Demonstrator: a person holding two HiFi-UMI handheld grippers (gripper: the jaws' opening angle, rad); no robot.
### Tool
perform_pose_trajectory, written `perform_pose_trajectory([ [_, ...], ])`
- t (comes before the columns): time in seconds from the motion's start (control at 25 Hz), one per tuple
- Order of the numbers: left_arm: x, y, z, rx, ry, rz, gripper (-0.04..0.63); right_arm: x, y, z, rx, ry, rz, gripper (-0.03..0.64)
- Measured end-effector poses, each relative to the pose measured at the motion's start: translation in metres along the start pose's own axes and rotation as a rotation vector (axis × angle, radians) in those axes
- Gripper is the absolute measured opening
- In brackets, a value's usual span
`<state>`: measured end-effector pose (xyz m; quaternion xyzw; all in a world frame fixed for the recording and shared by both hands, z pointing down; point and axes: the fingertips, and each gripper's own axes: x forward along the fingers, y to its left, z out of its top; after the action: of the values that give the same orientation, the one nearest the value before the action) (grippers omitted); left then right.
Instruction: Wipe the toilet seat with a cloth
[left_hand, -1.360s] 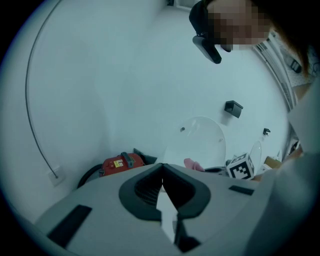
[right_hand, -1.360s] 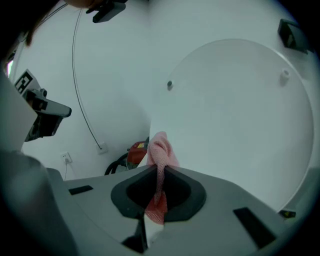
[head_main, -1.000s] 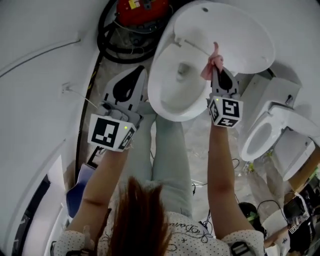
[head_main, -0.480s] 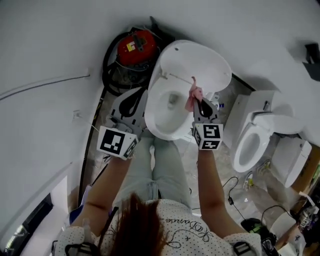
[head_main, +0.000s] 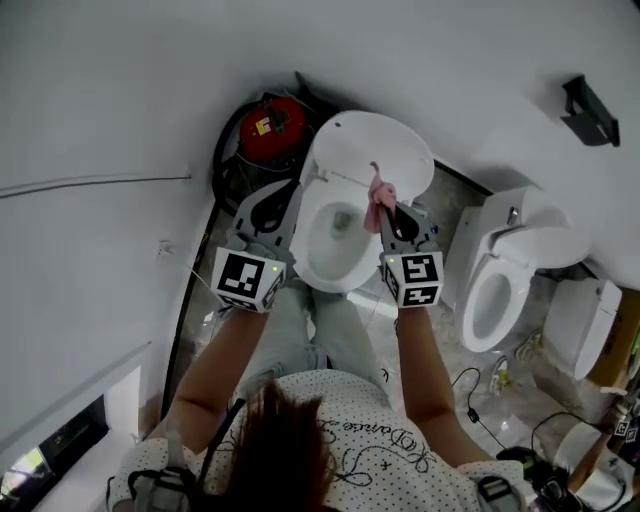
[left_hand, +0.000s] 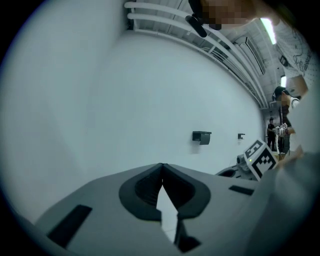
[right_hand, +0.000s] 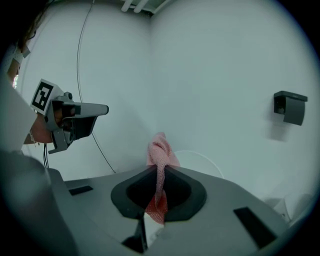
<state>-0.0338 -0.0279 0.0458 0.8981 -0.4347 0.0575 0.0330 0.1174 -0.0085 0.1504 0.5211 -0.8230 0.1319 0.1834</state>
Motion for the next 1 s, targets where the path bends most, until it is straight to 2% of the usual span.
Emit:
perform_pose_trajectory([
  [0.28,-0.011,-0.024,0.021,0.029,-0.031,-0.044,0.005,-0.037,0.013,0.067,-0.122,-0.122,0.003,0.035],
  [0.56,-0.011,-0.042,0.047,0.028,-0.066,-0.045,0.005,-0.083,0.002,0.124,-0.056,-0.272,0.009,0.035],
  [1.0,-0.025,-0.059,0.067,0.052,-0.108,-0.059,0.005,-0.116,0.025,0.153,-0.088,-0.370,0.024,0.034],
])
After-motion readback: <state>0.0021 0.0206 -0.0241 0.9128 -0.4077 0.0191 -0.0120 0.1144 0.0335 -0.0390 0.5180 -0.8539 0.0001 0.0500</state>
